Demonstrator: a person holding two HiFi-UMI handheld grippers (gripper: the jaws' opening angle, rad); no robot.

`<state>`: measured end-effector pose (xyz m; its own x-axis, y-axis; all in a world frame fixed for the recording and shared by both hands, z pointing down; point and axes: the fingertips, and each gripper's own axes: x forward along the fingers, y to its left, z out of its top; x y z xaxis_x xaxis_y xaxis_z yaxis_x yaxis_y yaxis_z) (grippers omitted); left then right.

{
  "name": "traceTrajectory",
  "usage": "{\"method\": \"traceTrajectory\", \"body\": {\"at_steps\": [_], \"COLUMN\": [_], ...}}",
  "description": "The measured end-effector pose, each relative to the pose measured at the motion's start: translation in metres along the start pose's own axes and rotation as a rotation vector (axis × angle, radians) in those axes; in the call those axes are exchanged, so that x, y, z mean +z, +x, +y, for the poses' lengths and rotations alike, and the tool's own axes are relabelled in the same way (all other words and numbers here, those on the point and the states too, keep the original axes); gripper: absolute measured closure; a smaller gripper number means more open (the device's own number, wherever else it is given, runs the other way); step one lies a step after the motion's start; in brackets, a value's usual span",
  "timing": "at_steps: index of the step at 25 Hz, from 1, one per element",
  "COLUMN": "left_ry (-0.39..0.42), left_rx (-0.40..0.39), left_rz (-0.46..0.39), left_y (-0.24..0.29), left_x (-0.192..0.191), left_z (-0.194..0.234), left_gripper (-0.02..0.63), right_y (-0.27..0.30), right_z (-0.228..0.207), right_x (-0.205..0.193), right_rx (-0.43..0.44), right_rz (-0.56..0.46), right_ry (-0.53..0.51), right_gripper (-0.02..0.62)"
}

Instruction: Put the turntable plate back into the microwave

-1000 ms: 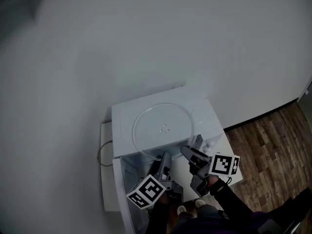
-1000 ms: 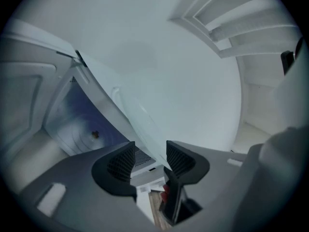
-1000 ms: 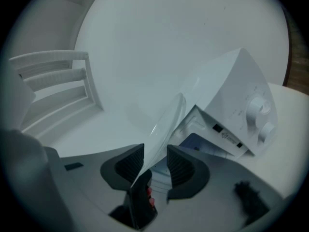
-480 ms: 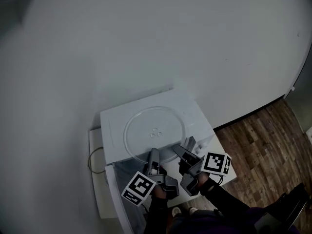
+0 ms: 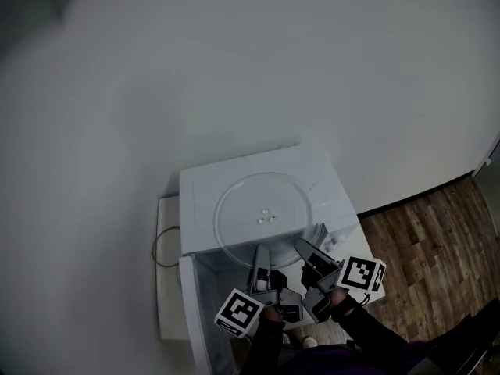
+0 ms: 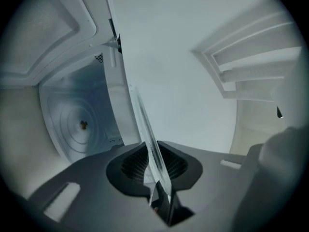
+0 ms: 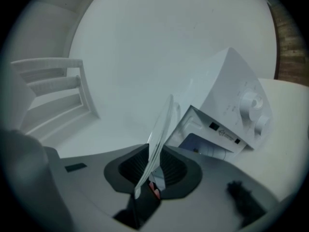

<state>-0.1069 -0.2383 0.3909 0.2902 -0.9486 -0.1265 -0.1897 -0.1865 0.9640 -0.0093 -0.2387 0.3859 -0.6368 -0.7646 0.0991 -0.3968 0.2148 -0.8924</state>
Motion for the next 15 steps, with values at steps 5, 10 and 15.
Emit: {"method": "traceTrajectory", "body": {"at_steps": [5,10,15], "left_ry": [-0.013,0.015,-0.033], "left_rx": [-0.013,-0.136,-0.123], "left_rz": [-0.032,-0.056,-0.068], "left_y": [-0.018,-0.029,-0.047], "left_x": [-0.002,-0.01,-0.027], "left_z": [-0.016,-0.041,-0.039], "left_gripper": [0.545,0.555,0.56], "right_y": [-0.011,-0.034,-0.054], "right_z": [0.028,0.036,0.026], "right_x": [0.001,-0.001,-0.011], "right_rx": [0.066,0.104,0.092], "right_rz": [0.021,0.039,0.076], "right_ry": [-0.124,-0.211,-0.223], "right_gripper": [0.515,0.508,0.503]}}
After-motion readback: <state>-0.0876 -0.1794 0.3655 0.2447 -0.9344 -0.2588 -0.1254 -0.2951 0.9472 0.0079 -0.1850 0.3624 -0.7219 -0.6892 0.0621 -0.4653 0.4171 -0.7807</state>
